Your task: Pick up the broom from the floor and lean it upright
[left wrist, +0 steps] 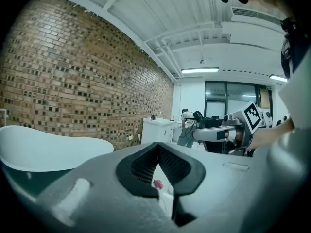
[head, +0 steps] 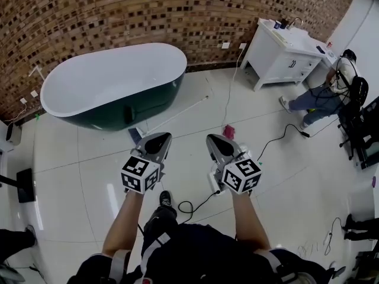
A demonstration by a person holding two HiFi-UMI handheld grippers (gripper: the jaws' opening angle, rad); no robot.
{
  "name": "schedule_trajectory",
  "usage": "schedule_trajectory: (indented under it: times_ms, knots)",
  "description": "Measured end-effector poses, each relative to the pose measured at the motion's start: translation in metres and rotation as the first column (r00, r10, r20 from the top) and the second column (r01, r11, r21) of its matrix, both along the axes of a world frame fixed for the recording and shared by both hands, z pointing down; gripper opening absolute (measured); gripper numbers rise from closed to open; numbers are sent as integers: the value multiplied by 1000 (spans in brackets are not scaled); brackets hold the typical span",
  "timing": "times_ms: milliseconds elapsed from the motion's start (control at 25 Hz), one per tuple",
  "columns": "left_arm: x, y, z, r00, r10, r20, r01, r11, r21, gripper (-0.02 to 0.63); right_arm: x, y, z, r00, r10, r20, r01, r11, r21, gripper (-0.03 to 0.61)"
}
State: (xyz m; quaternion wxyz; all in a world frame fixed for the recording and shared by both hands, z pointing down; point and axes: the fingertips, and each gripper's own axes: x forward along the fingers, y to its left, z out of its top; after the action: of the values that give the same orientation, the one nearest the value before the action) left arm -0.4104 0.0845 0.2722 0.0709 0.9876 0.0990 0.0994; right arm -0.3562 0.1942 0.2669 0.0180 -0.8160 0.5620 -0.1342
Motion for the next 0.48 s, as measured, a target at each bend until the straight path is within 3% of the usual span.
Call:
schedule_trajectory:
  times_ms: [240,480]
  knots:
    - [62,-41,8,994,107,1,-106,994,-26,2,48,-40,0,995,100,-4,-100,995,-28,4]
    - [127,-44,12,981,192,5,-192,981,-40,2,100,-40,8,982,186,5,-186,981,-51,5]
